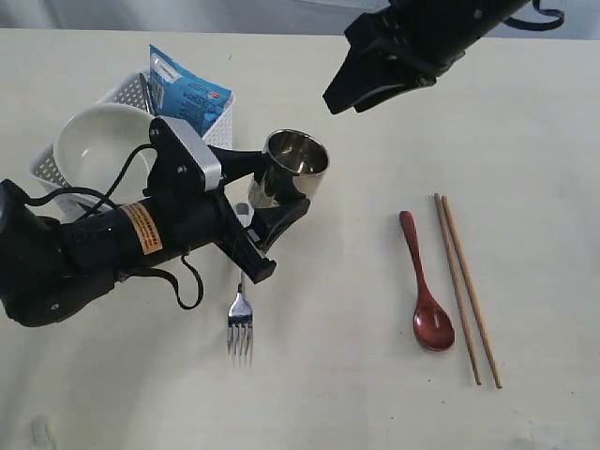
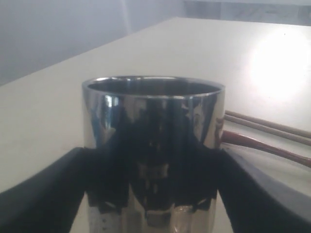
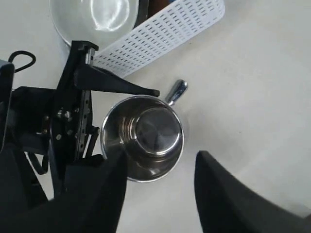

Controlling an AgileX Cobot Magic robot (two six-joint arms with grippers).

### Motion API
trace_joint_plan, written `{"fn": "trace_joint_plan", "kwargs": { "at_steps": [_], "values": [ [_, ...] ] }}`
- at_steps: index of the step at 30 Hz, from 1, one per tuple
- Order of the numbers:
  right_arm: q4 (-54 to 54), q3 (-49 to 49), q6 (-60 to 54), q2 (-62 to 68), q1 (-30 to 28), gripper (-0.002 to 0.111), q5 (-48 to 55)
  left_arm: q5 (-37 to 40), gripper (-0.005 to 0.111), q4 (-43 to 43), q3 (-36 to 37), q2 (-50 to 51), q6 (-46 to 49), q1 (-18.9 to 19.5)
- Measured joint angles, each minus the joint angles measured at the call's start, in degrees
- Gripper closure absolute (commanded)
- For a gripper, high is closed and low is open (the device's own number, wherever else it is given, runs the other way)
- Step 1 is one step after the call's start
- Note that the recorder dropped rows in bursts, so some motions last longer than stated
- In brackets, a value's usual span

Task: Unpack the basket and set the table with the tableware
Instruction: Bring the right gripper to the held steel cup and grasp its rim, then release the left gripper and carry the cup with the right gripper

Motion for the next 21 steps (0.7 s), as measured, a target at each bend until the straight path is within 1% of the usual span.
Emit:
{"fn": "trace_joint_plan", "kwargs": {
  "at_steps": [11,16,19,21],
  "values": [
    [1.24,0.76,-1.56,6.39,0.0,0.065,-0.72,0.0,0.107,1.68,-0.1,0.0,0.0,0.0],
    [2.0,0.76,-2.56,9.34,1.76,0.066,-2.08,0.11,0.107,2.9,-0.22,0.0,0.04,0.0],
    [2.02,0.76,-2.8,11.07,3.29,0.073,-3.14,0.11,0.107,3.38,-0.22,0.0,0.14,0.0],
    [2.13,0.76,-2.8,11.81,3.56,0.085,-3.57,0.11,0.107,3.61,-0.22,0.0,0.14,0.0]
  ]
}}
